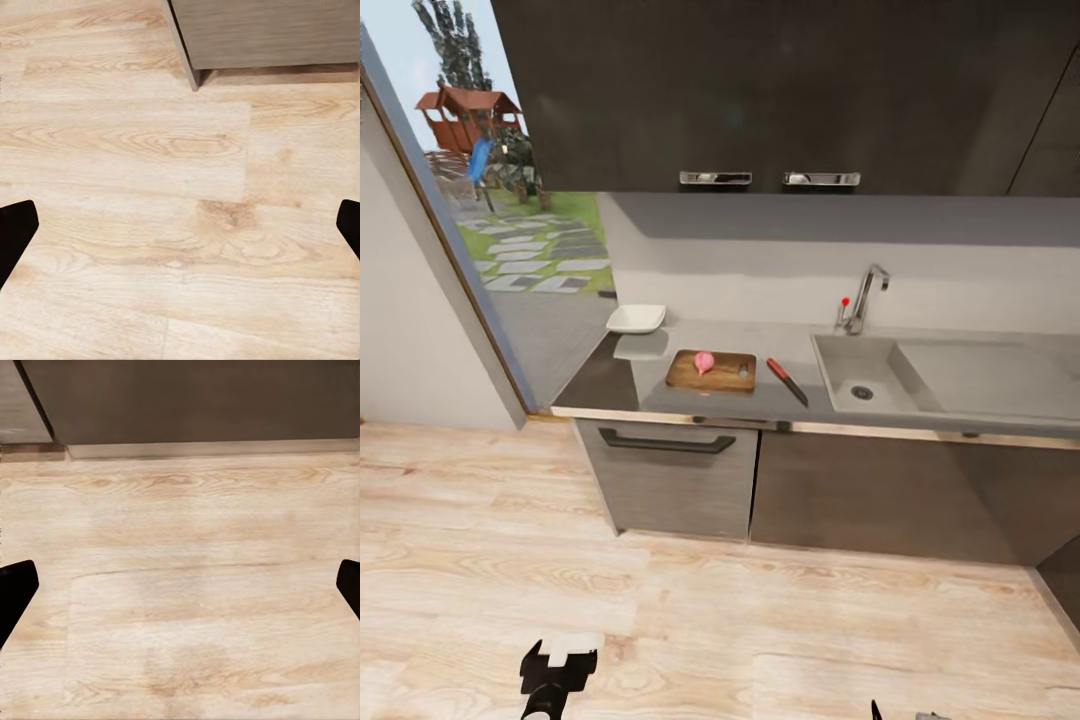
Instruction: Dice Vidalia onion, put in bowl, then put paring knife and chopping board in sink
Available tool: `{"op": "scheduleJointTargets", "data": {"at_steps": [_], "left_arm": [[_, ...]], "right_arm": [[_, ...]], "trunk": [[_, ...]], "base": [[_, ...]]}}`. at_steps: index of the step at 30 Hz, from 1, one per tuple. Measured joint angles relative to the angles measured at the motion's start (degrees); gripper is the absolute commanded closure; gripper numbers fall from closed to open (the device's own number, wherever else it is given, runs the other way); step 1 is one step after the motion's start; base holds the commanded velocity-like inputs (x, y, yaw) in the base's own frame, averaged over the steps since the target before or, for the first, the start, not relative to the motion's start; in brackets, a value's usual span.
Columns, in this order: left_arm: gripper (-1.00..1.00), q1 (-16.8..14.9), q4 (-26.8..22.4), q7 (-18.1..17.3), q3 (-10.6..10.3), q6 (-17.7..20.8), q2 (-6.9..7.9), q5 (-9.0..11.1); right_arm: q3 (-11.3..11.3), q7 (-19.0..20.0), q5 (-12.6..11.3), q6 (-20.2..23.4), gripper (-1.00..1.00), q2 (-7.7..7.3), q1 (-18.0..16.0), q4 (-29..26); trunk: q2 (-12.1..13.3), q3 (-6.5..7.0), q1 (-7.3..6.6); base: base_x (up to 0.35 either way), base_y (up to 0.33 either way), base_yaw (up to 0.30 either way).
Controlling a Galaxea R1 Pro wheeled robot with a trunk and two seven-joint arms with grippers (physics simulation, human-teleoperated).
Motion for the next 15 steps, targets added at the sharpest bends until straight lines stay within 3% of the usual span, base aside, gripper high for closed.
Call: {"op": "scheduleJointTargets", "data": {"at_steps": [15], "left_arm": [[-1.00, 0.0, 0.0, 0.0, -0.1, 0.0, -0.06, 0.0]], "right_arm": [[0.0, 0.0, 0.0, 0.0, -1.00, 0.05, 0.0, 0.0]], "trunk": [[0.0, 1.35, 0.00]], "base": [[0.000, 0.000, 0.000]]}}
